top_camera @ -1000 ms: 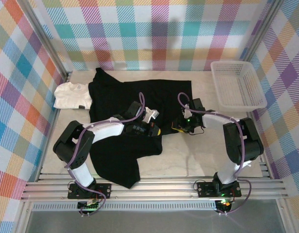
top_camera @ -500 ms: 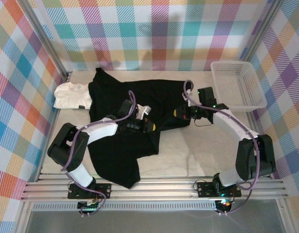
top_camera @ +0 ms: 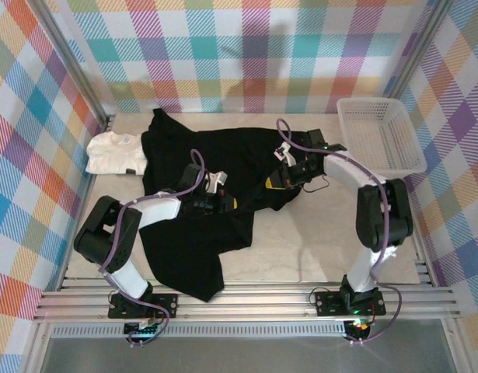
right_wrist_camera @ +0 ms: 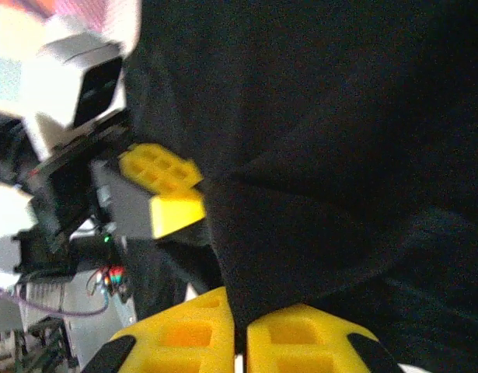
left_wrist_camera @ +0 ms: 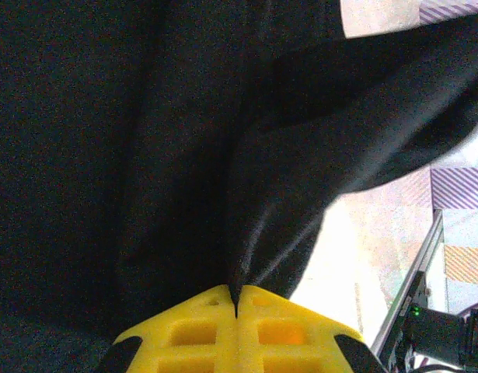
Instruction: Fold the inside-out t-shirt
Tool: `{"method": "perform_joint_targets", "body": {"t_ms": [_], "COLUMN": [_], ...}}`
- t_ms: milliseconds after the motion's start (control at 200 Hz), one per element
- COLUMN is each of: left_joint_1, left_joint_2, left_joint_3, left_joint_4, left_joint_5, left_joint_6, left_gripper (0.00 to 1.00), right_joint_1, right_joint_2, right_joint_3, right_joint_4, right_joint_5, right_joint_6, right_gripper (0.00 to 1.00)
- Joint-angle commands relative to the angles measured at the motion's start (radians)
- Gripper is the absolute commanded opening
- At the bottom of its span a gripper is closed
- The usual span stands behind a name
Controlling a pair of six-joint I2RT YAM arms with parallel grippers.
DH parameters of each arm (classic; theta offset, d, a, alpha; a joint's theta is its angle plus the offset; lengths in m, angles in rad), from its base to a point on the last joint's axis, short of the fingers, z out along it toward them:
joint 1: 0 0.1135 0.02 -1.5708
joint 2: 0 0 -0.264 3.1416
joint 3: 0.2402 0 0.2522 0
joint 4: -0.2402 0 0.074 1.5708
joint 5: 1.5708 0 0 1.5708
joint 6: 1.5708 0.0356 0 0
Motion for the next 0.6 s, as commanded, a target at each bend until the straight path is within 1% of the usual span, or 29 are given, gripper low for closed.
{"method": "perform_joint_targets", "body": {"t_ms": [0,50,140,315,390,470,595], "left_joint_1": [0.01,0.009,0.009,0.009,0.009,0.009,0.009], "left_joint_2": [0.018,0.02,0.017,0.017,0.017,0.016,0.018], "left_joint_3": [0.002,0.004,0.007,0.013,0.012,0.013,0.019], "left_joint_4": [0.014,0.006,-0.002,0.0,-0.001,-0.004,-0.012], "left_joint_5": [0.016,0.014,0.016,0.02,0.022,0.024,0.028], "left_joint_6": [-0.004,0.001,0.007,0.007,0.008,0.012,0.018], "left_gripper": [0.0,0.0,0.0,0.0,0.0,0.0,0.0], "right_joint_1": [-0.011,-0.014,-0.019,-0.019,-0.018,-0.018,-0.006], "right_joint_2": [0.072,0.093,0.074,-0.053,-0.085,-0.083,-0.042], "right_joint_3": [0.069,0.084,0.051,-0.129,-0.195,-0.225,-0.222], "right_joint_4": [0.006,0.005,0.041,0.184,0.231,0.264,0.333], "right_joint_5": [0.094,0.16,0.218,0.178,0.19,0.202,0.138], "right_joint_6": [0.064,0.09,0.111,0.114,0.12,0.131,0.152], "right_gripper": [0.15,0.18,0.23,0.35,0.39,0.41,0.42]}}
